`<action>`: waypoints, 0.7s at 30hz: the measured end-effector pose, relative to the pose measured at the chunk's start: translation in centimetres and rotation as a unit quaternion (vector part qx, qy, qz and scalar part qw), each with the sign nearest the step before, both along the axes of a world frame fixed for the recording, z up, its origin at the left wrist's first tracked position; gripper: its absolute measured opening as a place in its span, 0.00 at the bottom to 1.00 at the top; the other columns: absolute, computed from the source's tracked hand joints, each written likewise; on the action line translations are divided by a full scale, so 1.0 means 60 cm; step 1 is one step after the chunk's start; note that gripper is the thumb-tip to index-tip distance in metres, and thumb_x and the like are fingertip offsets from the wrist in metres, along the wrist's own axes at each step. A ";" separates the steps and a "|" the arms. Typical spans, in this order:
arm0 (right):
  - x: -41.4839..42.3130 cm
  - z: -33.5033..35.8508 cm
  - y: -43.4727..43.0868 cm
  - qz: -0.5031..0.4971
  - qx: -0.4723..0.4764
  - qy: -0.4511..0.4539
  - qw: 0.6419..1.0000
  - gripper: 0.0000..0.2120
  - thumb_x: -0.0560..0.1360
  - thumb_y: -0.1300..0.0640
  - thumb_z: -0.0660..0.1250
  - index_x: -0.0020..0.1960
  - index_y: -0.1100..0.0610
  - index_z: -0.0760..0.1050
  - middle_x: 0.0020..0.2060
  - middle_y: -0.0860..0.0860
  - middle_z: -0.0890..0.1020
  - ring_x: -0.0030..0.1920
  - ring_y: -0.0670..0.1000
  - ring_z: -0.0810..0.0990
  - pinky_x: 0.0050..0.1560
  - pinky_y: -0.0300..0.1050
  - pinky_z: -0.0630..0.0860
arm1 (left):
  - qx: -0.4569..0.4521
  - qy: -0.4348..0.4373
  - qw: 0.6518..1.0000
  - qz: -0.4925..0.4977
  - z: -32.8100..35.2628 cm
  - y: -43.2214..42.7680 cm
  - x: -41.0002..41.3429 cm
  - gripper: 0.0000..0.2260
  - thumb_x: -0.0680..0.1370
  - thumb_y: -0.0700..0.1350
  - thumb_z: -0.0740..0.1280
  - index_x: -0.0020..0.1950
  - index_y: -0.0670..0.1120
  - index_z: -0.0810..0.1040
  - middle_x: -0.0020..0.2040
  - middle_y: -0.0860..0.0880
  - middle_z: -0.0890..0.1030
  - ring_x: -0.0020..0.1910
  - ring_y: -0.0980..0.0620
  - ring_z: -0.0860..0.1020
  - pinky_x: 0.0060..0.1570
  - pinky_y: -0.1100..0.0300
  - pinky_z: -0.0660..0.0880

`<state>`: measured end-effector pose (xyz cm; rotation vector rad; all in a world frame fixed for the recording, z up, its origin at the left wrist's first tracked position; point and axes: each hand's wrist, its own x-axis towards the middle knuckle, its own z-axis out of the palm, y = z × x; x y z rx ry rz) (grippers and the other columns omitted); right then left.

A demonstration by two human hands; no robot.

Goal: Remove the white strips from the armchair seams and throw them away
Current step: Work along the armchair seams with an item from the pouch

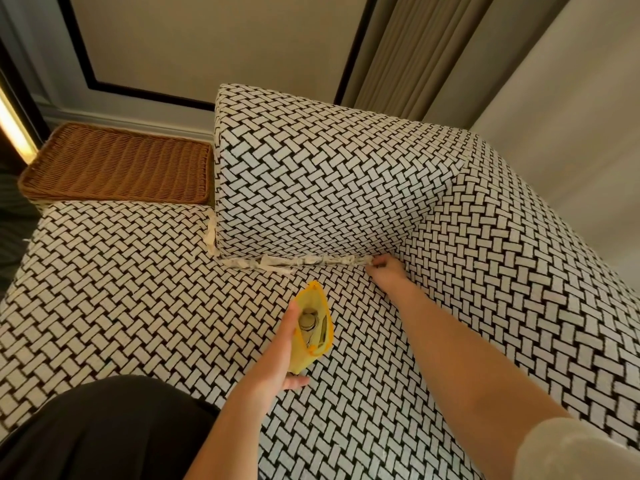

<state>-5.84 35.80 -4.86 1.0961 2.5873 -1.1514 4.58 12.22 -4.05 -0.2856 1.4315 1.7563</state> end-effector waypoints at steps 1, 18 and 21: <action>0.002 0.000 0.000 0.007 0.002 -0.004 1.000 0.11 0.76 0.59 0.65 0.57 0.60 0.72 0.57 0.56 0.75 0.52 0.54 0.75 0.52 0.41 0.70 | 0.000 0.001 1.000 0.001 0.001 0.000 0.000 0.45 0.60 0.73 0.48 0.70 0.50 0.66 0.65 0.44 0.73 0.61 0.46 0.72 0.44 0.54 0.76; 0.130 0.020 -0.060 0.121 0.033 0.024 0.992 0.09 0.79 0.57 0.57 0.42 0.55 0.71 0.32 0.49 0.72 0.32 0.48 0.69 0.30 0.39 0.64 | 0.034 0.005 0.997 0.066 0.042 -0.001 0.044 0.31 0.75 0.65 0.48 0.73 0.50 0.60 0.70 0.42 0.67 0.64 0.44 0.69 0.63 0.45 0.67; 0.177 0.020 -0.100 0.094 -0.091 0.097 0.987 0.12 0.79 0.58 0.58 0.39 0.58 0.75 0.29 0.49 0.73 0.30 0.49 0.67 0.30 0.39 0.64 | 0.048 0.008 0.995 0.093 0.040 0.007 0.072 0.32 0.72 0.66 0.50 0.72 0.51 0.61 0.67 0.44 0.69 0.58 0.48 0.70 0.58 0.48 0.68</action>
